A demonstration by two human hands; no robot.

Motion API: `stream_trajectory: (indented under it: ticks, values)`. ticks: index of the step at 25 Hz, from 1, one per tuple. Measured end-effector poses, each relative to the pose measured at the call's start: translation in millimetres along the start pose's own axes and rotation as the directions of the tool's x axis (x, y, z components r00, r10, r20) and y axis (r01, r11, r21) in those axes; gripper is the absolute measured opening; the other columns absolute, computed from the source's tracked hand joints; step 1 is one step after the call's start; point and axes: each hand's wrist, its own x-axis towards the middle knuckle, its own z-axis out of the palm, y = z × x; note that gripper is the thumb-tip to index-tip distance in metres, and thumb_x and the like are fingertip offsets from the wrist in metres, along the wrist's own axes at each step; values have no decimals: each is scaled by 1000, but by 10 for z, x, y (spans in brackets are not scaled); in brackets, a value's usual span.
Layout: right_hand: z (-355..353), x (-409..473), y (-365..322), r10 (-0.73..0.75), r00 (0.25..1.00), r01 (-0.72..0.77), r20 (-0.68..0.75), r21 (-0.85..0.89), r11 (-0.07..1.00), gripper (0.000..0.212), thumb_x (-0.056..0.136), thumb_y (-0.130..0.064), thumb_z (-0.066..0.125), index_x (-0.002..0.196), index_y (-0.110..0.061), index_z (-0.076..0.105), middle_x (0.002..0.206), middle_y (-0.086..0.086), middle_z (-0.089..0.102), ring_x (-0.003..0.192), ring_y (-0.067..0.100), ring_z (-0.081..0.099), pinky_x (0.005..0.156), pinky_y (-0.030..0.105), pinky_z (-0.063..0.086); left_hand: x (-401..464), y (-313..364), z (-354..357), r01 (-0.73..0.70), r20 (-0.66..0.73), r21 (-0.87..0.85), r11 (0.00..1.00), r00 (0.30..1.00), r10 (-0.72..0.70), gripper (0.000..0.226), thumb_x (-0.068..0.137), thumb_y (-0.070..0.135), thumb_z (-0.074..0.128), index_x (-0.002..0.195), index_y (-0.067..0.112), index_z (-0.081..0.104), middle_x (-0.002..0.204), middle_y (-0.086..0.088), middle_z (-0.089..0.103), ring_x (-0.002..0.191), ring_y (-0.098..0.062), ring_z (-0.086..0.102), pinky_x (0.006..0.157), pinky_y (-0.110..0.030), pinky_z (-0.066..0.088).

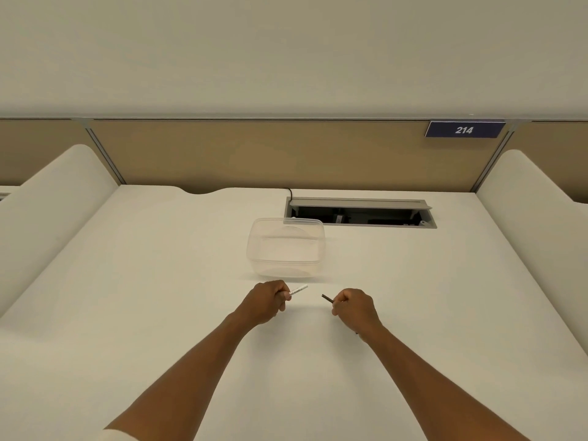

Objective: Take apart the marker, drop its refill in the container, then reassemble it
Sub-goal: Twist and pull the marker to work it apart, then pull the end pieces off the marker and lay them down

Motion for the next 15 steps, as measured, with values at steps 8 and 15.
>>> stream_trajectory:
  ticks: [8, 15]
  values:
    - [301, -15, -43, 72, 995, -89, -74, -277, 957, 7, 80, -9, 51, 82, -12, 57, 87, 7, 62, 82, 29, 63, 67, 29, 48, -59, -90, 148, 134, -30, -50, 990, 990, -135, 18, 89, 15, 51, 76, 20, 61, 73, -2, 72, 55, -16, 63, 56, -28, 51]
    - [454, 30, 90, 60, 994, -85, -88, -312, 946, 12, 87, -21, 57, 89, -9, 59, 102, 10, 69, 109, 30, 63, 80, 32, 50, -91, -139, 178, 138, -40, 1, 990, 990, -137, 15, 86, 22, 51, 80, 14, 63, 75, -3, 72, 71, -24, 71, 65, -41, 57]
